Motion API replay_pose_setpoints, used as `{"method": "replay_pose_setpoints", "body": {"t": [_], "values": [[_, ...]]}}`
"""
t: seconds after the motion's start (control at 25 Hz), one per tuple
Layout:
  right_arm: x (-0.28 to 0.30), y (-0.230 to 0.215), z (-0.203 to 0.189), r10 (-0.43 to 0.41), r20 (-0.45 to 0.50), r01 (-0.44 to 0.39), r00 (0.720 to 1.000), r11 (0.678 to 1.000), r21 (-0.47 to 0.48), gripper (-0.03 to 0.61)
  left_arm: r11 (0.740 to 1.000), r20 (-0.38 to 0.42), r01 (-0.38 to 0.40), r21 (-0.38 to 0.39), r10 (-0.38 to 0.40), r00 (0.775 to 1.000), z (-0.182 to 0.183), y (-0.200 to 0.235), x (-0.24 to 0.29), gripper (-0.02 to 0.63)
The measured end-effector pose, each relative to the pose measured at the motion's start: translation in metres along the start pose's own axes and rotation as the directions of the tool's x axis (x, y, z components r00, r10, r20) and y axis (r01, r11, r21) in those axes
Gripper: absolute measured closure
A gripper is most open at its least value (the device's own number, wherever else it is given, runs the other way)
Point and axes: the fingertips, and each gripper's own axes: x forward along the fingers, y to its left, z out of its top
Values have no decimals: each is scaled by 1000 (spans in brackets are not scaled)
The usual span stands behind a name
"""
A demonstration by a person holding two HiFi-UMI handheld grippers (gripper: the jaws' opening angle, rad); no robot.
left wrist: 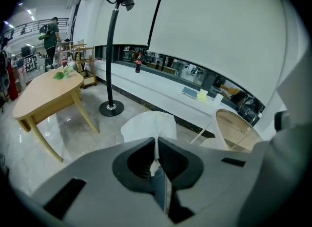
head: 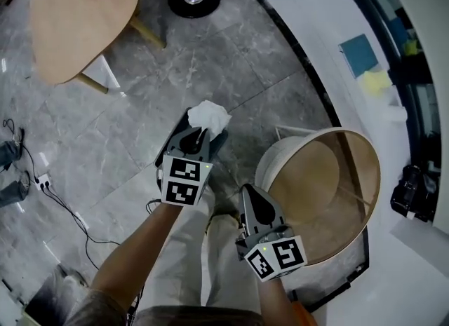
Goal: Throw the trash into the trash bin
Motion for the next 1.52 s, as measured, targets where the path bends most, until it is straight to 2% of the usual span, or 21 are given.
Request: {"method": "replay_pose_setpoints", "body": {"t": [0.28, 0.48, 0.6, 0.72, 1.04, 1.16, 1.36, 1.52], "values": [[13, 3, -4, 3, -23, -3, 1000, 1000, 0, 561, 999, -104, -33, -25, 30, 994, -68, 21, -1, 583], [18, -1, -10, 2, -40, -2, 999, 1000, 6, 561, 999, -194, -32, -41, 24, 981, -123, 27, 8, 583], [19, -3, -12, 5, -49, -5, 999, 1000, 7, 561, 998, -229, -39, -51, 26, 973, -142, 28, 12, 583], [18, -6, -12, 3, -52, -2, 999, 1000, 10, 561, 998, -237, -43, -49, 31, 971, -149, 29, 15, 583], [18, -10, -15, -6, -54, 7, 999, 1000, 21, 561, 995, -320, -76, -70, 50, 946, -169, 32, 16, 580], [17, -12, -17, -8, -51, 10, 999, 1000, 28, 561, 995, -338, -69, -76, 39, 940, -176, 28, 17, 518], [12, -14, -19, -13, -48, 14, 999, 999, 34, 561, 994, -346, -65, -87, 31, 938, -180, 24, 15, 503], [10, -15, -17, -20, -40, 22, 999, 999, 41, 561, 995, -333, -63, -82, 32, 942, -168, 22, 12, 503]]}}
